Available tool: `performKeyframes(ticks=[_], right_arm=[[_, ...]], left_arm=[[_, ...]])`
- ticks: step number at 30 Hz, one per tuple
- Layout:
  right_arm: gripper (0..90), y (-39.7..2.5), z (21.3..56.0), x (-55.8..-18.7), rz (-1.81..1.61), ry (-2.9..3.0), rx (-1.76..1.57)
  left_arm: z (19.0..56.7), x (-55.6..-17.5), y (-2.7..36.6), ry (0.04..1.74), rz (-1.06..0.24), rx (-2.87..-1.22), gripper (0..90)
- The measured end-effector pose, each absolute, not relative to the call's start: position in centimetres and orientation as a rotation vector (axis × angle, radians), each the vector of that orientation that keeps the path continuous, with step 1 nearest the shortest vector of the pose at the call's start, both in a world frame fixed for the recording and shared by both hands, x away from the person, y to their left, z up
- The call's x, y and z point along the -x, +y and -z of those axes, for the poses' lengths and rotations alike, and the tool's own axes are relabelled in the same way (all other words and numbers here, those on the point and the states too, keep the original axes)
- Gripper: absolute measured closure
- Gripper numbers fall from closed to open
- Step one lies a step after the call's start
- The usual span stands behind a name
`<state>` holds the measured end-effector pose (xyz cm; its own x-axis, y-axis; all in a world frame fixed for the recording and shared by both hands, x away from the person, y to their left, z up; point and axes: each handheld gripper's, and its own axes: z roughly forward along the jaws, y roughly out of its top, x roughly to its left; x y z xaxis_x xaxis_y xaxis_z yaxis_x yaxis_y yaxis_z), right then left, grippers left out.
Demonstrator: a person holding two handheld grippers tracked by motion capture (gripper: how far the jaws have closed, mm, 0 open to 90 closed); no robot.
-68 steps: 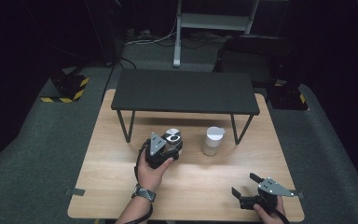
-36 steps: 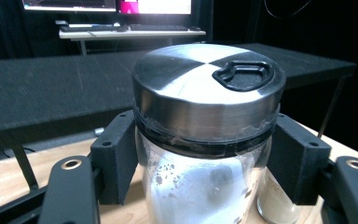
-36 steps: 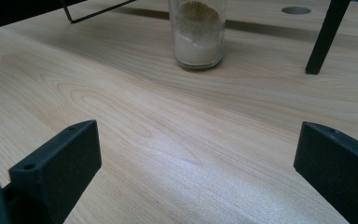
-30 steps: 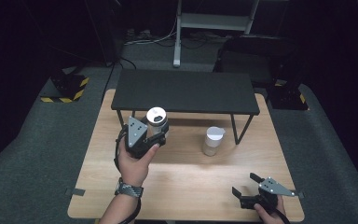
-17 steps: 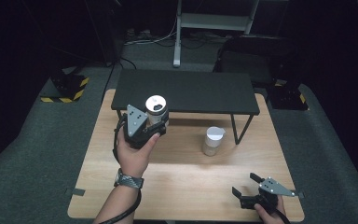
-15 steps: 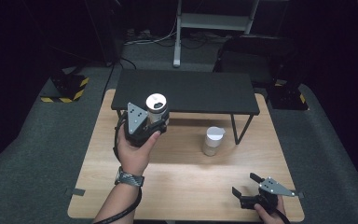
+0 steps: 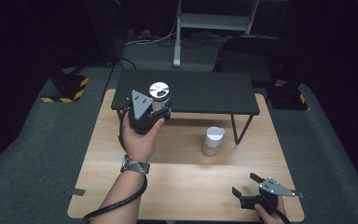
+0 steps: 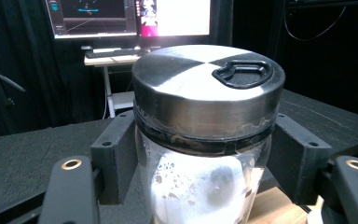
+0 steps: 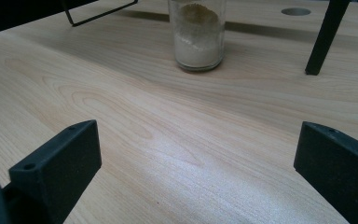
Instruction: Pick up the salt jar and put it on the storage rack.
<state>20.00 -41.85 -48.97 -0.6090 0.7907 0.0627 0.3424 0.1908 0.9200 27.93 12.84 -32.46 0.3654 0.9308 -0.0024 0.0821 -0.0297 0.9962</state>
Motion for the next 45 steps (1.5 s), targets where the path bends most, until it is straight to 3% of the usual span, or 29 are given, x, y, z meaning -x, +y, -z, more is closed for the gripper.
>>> performKeyframes(ticks=[25, 45], right_arm=[[0.7, -42.0, 49.1, -19.8, -1.412, 2.033, -1.058], [0.8, -42.1, 49.1, -19.7, -1.411, 2.029, -1.059]], left_arm=[[32.2, -32.2, 11.6, 1.074, -0.906, -1.429, 32.2], [32.7, -33.5, 10.4, 1.087, -0.913, -1.426, 32.1]])
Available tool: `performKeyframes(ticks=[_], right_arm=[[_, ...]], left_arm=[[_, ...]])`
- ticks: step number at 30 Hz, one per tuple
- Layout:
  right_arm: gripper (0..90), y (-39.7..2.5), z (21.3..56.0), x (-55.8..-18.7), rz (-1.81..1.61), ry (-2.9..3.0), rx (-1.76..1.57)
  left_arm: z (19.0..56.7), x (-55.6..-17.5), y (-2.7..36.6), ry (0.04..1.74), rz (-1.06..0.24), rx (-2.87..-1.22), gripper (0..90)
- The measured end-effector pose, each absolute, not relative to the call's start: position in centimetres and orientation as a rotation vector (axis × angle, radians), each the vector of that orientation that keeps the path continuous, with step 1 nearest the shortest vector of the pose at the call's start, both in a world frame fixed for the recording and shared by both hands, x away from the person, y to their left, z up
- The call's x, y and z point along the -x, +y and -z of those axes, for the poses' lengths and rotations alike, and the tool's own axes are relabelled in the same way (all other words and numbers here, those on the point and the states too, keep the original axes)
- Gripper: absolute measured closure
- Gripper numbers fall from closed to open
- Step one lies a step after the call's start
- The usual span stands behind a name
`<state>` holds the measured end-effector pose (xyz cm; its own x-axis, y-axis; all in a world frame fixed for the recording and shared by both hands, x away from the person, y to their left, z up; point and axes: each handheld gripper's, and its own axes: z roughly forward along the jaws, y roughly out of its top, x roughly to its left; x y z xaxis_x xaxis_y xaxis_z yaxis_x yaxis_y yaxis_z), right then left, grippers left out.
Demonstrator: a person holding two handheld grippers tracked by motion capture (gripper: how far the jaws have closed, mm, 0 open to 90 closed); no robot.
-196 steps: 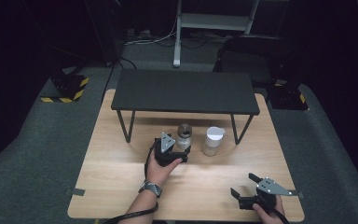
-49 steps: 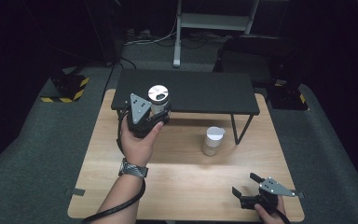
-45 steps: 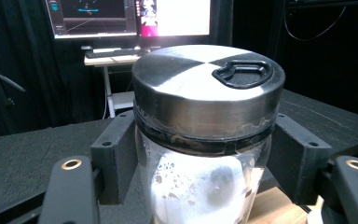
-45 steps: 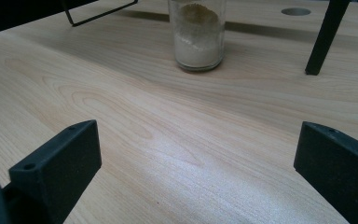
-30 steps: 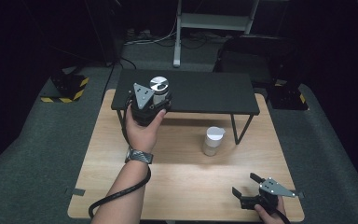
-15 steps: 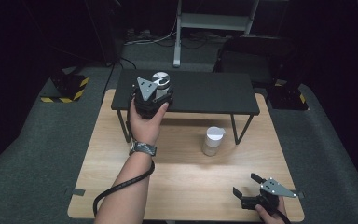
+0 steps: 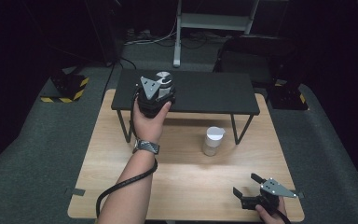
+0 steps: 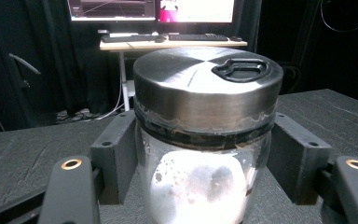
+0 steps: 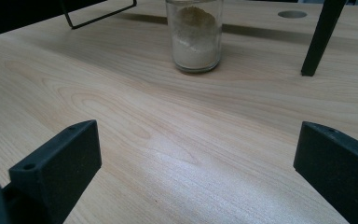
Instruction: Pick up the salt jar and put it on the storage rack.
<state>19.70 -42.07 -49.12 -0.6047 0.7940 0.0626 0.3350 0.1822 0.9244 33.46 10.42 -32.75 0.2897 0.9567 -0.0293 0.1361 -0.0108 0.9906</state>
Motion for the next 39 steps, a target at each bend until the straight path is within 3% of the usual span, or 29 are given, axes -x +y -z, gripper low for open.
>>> performKeyframes(ticks=[39], right_arm=[[0.8, -42.05, 49.11, -19.61, -1.409, 2.03, -1.055]], left_arm=[[33.44, -33.57, 10.49, 1.078, -0.905, -1.398, 31.2]])
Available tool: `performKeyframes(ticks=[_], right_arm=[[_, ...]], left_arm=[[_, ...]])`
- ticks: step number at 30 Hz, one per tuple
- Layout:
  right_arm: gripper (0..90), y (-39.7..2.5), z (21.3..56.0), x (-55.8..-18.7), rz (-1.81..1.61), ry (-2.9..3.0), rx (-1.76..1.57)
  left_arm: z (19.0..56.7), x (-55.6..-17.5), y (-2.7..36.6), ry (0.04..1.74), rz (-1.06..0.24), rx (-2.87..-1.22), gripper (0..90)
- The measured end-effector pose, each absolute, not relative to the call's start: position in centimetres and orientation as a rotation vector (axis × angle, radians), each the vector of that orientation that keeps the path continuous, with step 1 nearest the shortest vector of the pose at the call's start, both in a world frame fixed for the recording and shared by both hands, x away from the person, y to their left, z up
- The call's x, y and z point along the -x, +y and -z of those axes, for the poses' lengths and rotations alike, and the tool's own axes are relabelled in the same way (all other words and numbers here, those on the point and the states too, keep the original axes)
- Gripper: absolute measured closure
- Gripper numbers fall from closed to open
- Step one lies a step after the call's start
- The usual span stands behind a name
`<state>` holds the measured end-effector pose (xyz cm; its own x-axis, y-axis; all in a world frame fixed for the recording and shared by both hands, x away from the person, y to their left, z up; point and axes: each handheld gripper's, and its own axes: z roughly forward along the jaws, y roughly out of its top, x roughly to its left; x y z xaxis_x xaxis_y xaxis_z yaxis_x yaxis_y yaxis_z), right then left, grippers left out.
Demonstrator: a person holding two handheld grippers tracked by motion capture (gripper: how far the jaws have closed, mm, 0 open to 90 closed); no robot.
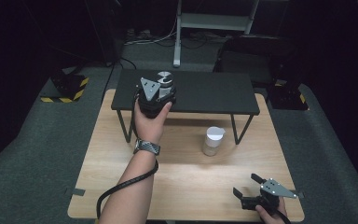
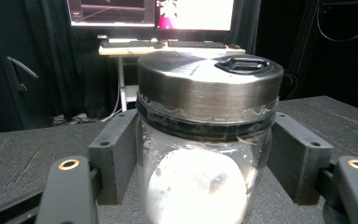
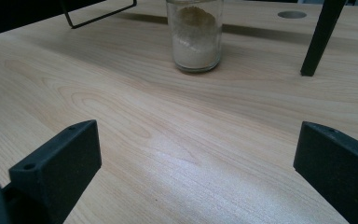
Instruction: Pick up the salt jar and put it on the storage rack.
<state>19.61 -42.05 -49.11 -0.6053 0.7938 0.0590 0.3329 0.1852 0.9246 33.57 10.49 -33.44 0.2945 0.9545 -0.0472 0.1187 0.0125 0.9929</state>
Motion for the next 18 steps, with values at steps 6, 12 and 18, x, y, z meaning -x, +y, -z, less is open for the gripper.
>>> performKeyframes(ticks=[6, 12, 18], right_arm=[[0.8, -42.06, 49.12, -19.6, -1.41, 2.029, -1.055], [0.8, -42.05, 49.11, -19.6, -1.408, 2.03, -1.055], [0.8, -42.03, 49.1, -19.6, -1.407, 2.03, -1.054]], left_arm=[[33.41, -33.54, 10.51, 1.08, -0.911, -1.394, 26.7], [33.34, -33.57, 10.68, 1.076, -0.902, -1.402, 20.5], [33.25, -33.63, 10.65, 1.082, -0.894, -1.41, 12.8]])
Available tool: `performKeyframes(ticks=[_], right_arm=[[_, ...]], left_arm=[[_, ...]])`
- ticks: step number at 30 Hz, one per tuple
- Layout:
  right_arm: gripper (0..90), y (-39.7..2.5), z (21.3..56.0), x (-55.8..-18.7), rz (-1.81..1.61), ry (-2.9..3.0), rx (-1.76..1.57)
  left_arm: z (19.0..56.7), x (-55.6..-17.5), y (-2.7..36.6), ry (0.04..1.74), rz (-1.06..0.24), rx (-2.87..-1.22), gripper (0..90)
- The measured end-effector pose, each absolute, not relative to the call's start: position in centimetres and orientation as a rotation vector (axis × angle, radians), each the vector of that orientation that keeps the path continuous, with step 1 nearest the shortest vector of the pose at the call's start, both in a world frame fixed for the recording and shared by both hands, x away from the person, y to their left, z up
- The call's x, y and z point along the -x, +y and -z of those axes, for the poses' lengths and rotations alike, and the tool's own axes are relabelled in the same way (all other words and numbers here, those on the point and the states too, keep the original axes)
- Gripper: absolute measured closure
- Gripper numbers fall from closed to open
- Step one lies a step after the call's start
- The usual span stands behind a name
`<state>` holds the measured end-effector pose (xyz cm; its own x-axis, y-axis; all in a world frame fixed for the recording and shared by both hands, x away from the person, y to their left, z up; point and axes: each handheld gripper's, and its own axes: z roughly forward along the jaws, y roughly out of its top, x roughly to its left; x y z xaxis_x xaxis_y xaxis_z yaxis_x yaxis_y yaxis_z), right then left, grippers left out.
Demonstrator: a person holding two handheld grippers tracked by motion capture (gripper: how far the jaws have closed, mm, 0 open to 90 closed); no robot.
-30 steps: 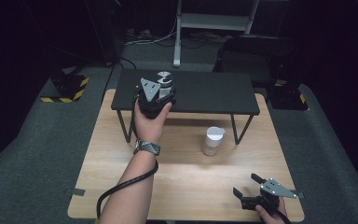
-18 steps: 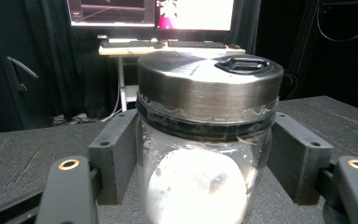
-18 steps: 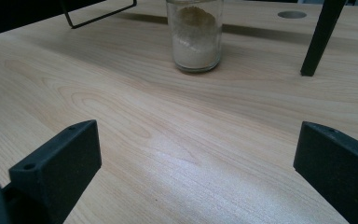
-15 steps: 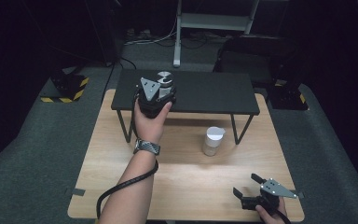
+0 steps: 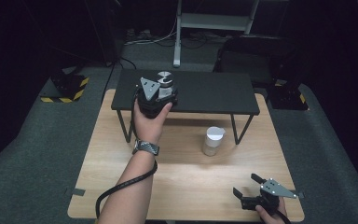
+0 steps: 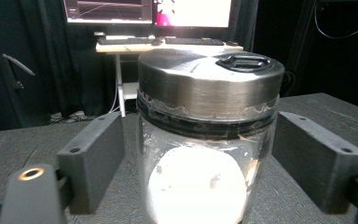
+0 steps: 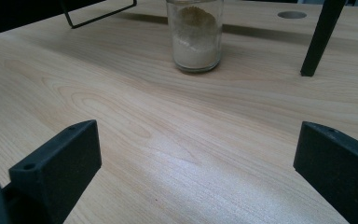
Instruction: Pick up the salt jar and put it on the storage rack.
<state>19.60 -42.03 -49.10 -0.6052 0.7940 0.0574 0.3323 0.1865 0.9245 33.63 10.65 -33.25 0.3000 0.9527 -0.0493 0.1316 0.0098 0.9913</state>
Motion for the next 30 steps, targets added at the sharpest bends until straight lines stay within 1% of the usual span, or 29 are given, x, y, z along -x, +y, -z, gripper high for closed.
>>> performKeyframes(ticks=[3, 5, 9, 21, 30], right_arm=[[0.8, -42.0, 49.1, -19.6, -1.408, 2.029, -1.055], [0.8, -42.0, 49.1, -19.6, -1.407, 2.029, -1.054], [0.8, -42.0, 49.1, -19.6, -1.407, 2.029, -1.054], [0.8, -42.0, 49.1, -19.6, -1.405, 2.033, -1.055], [0.7, -42.0, 49.1, -19.6, -1.401, 2.035, -1.047]], left_arm=[[33.3, -33.6, 10.5, 1.084, -0.901, -1.408, 6.7], [33.4, -33.5, 10.4, 1.083, -0.917, -1.408, 5.1], [33.4, -33.5, 10.5, 1.076, -0.905, -1.408, 0.8], [33.5, -32.7, 11.1, 1.044, -0.897, -1.402, 0.4], [34.3, -31.5, 11.9, 1.032, -0.881, -1.396, 0.4]])
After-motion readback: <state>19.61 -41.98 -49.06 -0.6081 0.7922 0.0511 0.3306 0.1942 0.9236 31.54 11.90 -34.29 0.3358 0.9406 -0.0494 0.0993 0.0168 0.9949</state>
